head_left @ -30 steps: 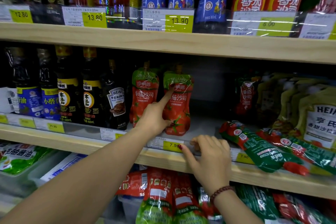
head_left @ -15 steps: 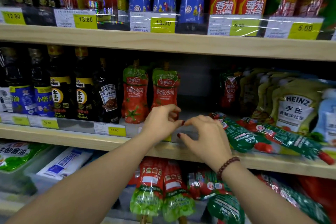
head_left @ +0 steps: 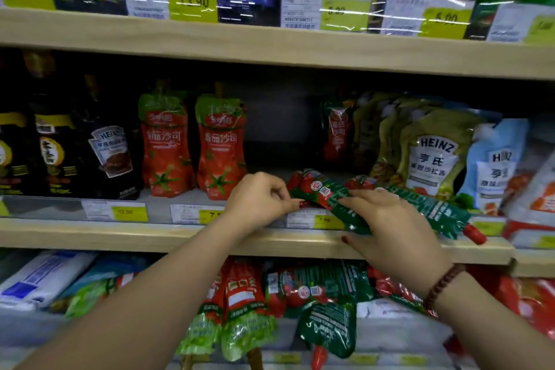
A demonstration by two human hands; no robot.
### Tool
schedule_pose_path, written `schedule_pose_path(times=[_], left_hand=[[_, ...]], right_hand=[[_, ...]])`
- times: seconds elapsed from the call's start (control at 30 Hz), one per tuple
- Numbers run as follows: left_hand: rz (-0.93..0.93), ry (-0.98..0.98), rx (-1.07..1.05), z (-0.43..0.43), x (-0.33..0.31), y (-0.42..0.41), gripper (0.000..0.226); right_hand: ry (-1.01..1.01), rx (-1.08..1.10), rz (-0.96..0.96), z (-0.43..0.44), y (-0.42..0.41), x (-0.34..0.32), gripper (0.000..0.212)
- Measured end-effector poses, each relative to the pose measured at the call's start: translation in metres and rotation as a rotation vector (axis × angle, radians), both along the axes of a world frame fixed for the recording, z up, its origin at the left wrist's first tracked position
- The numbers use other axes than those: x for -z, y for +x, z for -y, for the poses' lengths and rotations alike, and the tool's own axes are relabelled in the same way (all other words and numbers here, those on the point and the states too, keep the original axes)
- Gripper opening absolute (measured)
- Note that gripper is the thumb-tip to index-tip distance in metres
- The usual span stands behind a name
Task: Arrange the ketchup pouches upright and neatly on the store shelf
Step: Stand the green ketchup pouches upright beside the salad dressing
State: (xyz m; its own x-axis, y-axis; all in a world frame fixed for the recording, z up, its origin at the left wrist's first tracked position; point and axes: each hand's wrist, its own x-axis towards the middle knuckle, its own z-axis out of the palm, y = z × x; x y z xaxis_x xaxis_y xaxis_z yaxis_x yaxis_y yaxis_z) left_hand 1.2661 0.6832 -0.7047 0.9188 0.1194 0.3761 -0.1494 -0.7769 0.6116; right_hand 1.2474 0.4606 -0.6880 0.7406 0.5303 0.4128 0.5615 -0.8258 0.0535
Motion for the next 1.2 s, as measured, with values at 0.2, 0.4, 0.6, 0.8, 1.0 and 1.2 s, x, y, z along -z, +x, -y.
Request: schedule_pose_path(times=[0.2,0.4,0.6,0.8,1.0,1.2], left_hand=[[-0.007,-0.036,-0.065,0.003,0.002,-0.002,0.031],[-0.024,0.003,-0.062,0.003,-0.001,-0.001,0.030],[0.036,0.012,0.054,-0.003,-0.009,0.003,0.033],[0.003,-0.172,0.287,0.020,-0.021,0.028,0.070],[-0.030,-0.328,0.264,0.025,-0.025,0.046,0.050],[-0.088,-0.403,0.190,0.010,-0.018,0.058,0.041]], right_hand=[[0.066,-0.104,-0.039,0.014,0.007,-0.005,0.062],[0.289,-0.219,-0.035,0.025,0.016,-0.015,0.036],[0.613,-0.245,-0.037,0.017,0.024,-0.044,0.013],[0.712,-0.252,-0.135,-0.001,0.031,-0.080,0.016],[0.772,-0.204,-0.067,-0.020,0.051,-0.086,0.048],[0.879,-0.018,-0.116,-0.024,0.054,-0.026,0.065]])
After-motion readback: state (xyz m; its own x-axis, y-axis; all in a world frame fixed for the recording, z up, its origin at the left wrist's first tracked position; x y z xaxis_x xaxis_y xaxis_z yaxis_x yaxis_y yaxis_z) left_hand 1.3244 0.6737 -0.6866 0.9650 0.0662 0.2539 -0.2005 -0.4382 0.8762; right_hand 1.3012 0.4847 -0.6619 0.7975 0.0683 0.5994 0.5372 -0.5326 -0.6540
